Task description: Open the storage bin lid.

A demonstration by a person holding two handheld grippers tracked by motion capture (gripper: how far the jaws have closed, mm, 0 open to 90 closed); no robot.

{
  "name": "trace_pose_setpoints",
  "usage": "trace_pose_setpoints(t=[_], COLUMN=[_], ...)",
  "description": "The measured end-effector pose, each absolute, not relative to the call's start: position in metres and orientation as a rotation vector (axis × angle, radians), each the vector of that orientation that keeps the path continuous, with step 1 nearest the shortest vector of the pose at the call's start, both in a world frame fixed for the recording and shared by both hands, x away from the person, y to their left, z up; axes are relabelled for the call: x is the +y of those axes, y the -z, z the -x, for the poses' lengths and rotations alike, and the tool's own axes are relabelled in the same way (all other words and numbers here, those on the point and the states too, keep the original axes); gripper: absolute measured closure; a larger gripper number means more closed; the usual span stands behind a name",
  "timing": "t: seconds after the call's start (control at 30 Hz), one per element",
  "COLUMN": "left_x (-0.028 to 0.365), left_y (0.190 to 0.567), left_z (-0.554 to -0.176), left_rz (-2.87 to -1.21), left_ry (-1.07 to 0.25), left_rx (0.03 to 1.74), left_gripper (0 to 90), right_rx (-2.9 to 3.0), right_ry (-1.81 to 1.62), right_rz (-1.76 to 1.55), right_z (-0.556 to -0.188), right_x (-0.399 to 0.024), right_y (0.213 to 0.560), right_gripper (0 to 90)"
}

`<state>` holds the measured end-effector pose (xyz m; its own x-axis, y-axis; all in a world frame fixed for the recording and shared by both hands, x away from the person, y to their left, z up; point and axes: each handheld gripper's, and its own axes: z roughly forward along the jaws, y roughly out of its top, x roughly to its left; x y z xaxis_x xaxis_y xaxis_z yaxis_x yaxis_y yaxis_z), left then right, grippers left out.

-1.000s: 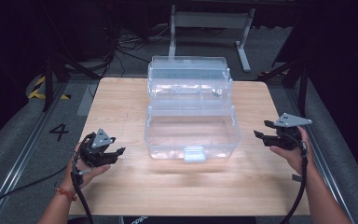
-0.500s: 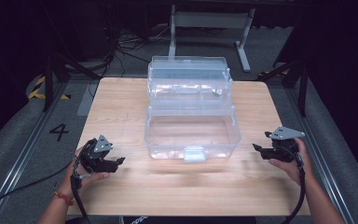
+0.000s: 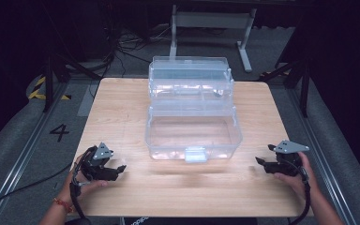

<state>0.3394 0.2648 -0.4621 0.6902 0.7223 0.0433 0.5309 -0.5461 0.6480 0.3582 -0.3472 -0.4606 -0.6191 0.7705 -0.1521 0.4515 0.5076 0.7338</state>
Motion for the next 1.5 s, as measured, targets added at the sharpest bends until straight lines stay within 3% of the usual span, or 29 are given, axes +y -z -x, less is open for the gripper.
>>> trace_pose_setpoints(t=[0.53,0.77,1.5], left_x=[0.264,0.266,0.266], left_y=[0.475,0.481,0.481], left_z=[-0.331,-0.331,-0.330], left_rz=[-2.272,-2.223,-2.219], left_ry=[-0.368,-0.369,-0.367], left_rx=[0.967,0.977,0.984], left_gripper=[21.2,15.8,15.4], right_rx=[2.258,2.272,2.284], right_ry=[-1.000,-1.009,-1.027], right_rz=[-1.121,-1.155,-1.190], right_z=[-0.331,-0.330,-0.333], right_x=[-0.364,-0.366,-0.369], right_y=[0.485,0.486,0.486], right_gripper=[23.5,22.2,21.1])
